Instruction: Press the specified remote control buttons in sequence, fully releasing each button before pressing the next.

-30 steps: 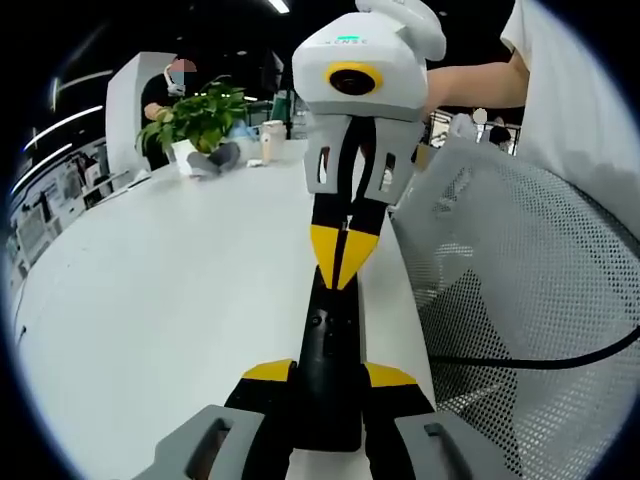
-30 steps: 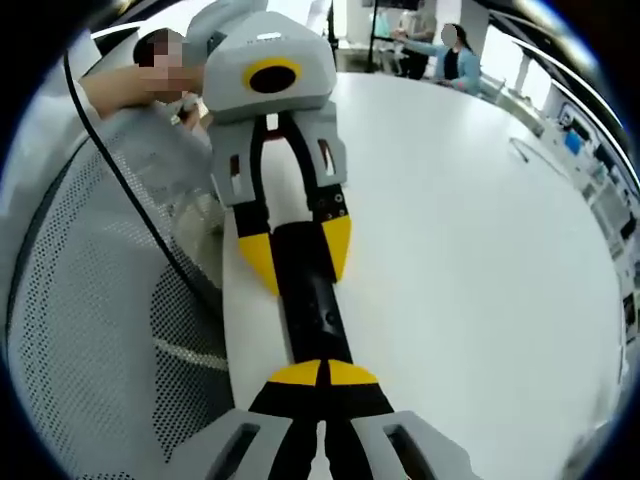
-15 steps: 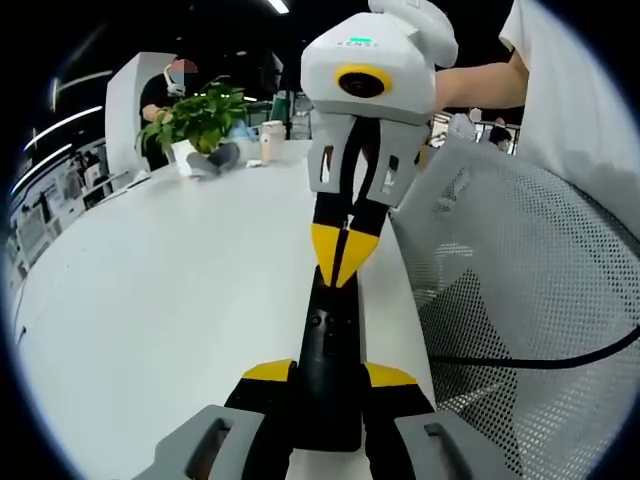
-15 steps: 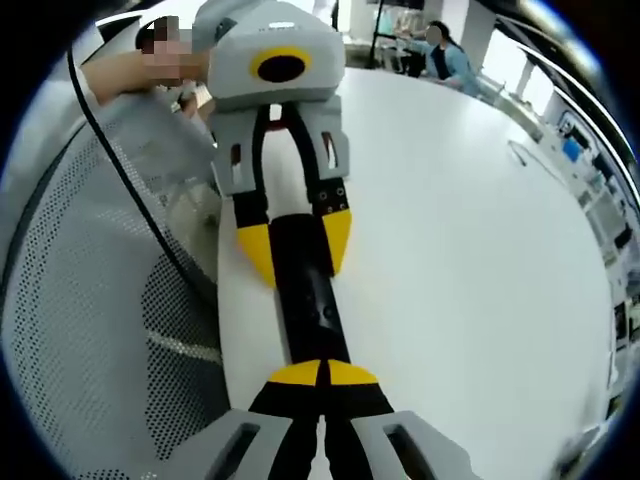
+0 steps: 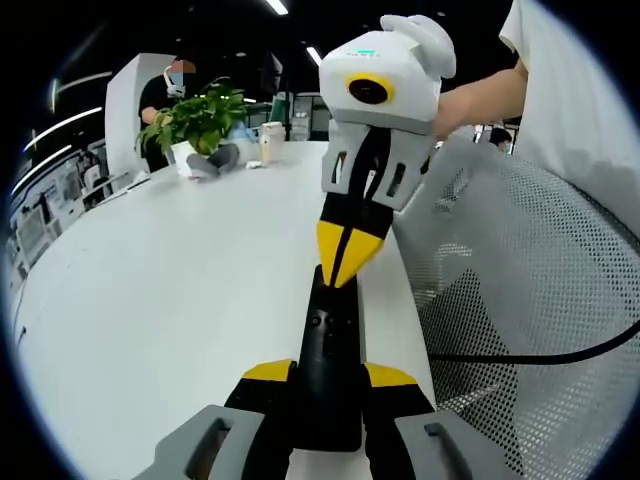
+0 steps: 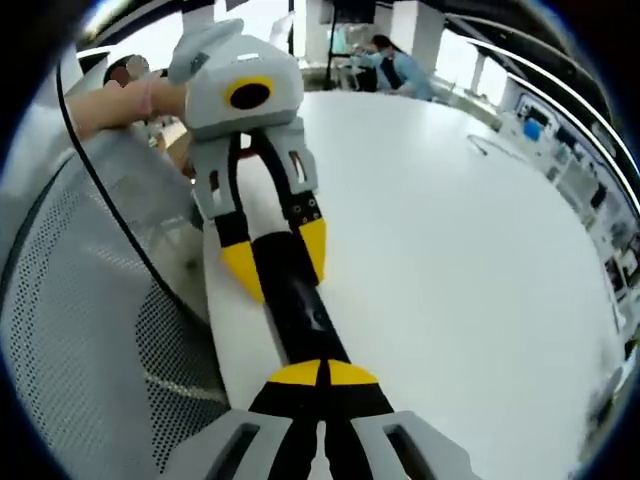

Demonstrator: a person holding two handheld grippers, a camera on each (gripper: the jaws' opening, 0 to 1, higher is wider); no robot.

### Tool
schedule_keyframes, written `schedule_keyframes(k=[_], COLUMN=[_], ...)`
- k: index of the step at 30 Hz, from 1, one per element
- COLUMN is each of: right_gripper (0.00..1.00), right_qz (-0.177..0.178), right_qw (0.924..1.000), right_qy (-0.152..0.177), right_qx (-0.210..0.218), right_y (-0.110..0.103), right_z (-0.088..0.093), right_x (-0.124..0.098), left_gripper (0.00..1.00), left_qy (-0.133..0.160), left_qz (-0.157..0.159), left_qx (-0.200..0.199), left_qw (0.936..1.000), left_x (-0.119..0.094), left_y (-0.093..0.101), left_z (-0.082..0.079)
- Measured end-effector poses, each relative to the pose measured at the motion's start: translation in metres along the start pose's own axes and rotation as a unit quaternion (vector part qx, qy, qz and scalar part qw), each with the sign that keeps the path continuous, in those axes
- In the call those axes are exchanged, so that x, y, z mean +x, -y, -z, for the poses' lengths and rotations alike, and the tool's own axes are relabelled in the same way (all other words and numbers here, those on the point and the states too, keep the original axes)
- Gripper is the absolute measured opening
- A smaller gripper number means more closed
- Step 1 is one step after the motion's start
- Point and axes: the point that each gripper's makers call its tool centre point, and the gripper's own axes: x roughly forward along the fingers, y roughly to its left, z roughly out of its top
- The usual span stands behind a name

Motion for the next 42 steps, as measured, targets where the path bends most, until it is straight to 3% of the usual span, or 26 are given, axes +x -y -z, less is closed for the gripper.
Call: schedule_keyframes(k=[4, 13, 19, 22, 24, 32, 34, 39, 42], right_gripper=[0.0, 0.0, 0.0, 0.0, 0.0, 0.0, 0.0, 0.0, 0.0], right_qz=[0.001, 0.012, 0.015, 0.022, 0.024, 0.013, 0.013, 0.017, 0.011], right_qw=[0.9972, 0.9968, 0.9971, 0.989, 0.9836, 0.975, 0.9746, 0.9923, 0.9963], right_qy=[0.029, 0.062, 0.039, 0.005, -0.014, -0.071, -0.073, -0.038, -0.017], right_qx=[0.069, 0.05, -0.064, -0.146, -0.178, -0.21, -0.211, -0.117, -0.084], right_y=[0.002, -0.001, -0.006, -0.007, -0.008, -0.007, -0.007, -0.005, -0.005], right_z=[-0.002, -0.004, -0.007, -0.007, -0.006, -0.007, -0.006, -0.007, -0.007], right_x=[0.0, 0.0, 0.005, 0.006, 0.006, 0.009, 0.009, 0.007, 0.005], left_gripper=[0.24, 0.24, 0.24, 0.24, 0.24, 0.24, 0.24, 0.24, 0.24], left_qy=[0.001, 0.001, 0.001, 0.0, 0.0, -0.001, -0.002, -0.005, -0.005], left_qz=[0.001, 0.001, 0.001, 0.0, 0.0, 0.0, 0.0, -0.001, -0.001], left_qx=[0.0, 0.001, 0.001, 0.003, 0.004, 0.005, 0.007, 0.01, 0.01], left_qw=[1.0, 1.0, 1.0, 1.0, 1.0, 1.0, 1.0, 0.9999, 0.9999], left_x=[0.0, 0.001, 0.001, 0.001, 0.001, 0.0, 0.001, 0.0, 0.0], left_y=[0.0, -0.001, -0.001, -0.001, -0.001, 0.0, 0.0, 0.0, 0.0], left_z=[0.0, 0.0, 0.0, 0.0, 0.0, 0.0, 0.0, 0.0, 0.0])
